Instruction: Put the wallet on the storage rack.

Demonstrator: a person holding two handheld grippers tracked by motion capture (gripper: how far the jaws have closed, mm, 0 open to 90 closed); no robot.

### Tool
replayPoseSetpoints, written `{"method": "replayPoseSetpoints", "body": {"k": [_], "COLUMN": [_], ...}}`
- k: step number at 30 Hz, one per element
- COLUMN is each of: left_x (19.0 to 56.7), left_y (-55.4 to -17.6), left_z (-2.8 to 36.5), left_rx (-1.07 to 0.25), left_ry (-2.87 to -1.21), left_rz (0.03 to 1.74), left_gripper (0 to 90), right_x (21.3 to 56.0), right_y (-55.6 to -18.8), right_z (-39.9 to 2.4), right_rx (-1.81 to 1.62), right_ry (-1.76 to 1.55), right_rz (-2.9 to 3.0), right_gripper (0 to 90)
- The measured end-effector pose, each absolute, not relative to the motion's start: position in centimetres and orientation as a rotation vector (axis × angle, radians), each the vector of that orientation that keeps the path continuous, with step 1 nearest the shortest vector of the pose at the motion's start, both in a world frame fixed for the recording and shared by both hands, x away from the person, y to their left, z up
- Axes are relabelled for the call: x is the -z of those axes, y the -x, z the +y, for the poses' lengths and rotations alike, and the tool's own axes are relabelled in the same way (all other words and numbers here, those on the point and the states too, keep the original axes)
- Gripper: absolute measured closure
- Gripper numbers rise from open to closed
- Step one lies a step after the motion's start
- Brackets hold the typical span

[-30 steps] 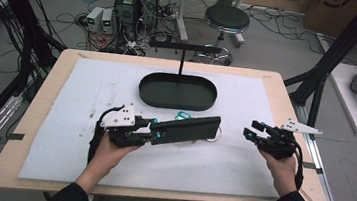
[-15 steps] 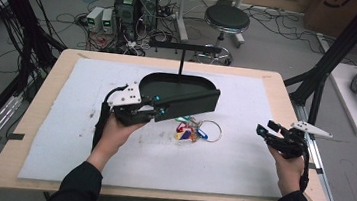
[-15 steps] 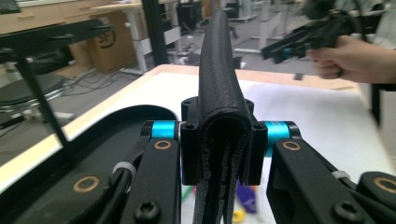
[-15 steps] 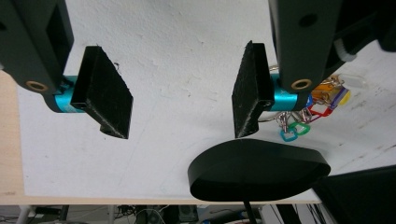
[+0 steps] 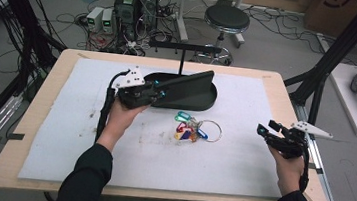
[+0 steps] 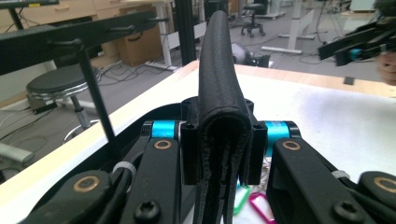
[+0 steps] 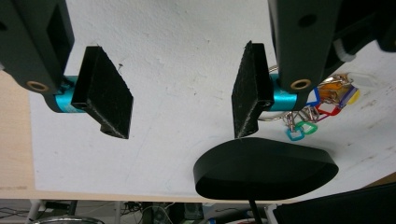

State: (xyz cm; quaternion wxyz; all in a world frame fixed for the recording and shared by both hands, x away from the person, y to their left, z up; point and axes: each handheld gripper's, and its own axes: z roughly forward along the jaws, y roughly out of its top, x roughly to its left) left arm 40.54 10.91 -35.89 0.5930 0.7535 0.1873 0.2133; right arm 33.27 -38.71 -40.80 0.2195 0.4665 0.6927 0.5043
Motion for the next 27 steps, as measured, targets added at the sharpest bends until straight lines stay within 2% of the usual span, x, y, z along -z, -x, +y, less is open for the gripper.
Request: {"method": "replayPoseSetpoints", "body": {"k": [11, 27], "left_x": [36.8, 40.9], "left_y": [-43.2, -47.4], "left_z": [10.1, 10.0], "left_rx": [-0.529, -0.571], "left_ry": [-1.769, -1.746], "left_rz": [0.456, 0.554], "left_gripper": [74.3, 74.4], "right_x": [40.8, 40.8], "right_y": [-33.3, -33.3], "right_z": [-38.7, -38.7], "right_rx": [-1.398, -1.390], "right_ry": [-1.290, -1.284], "right_rz": [1.909, 1.907], "right_gripper": [39.4, 39.7]}}
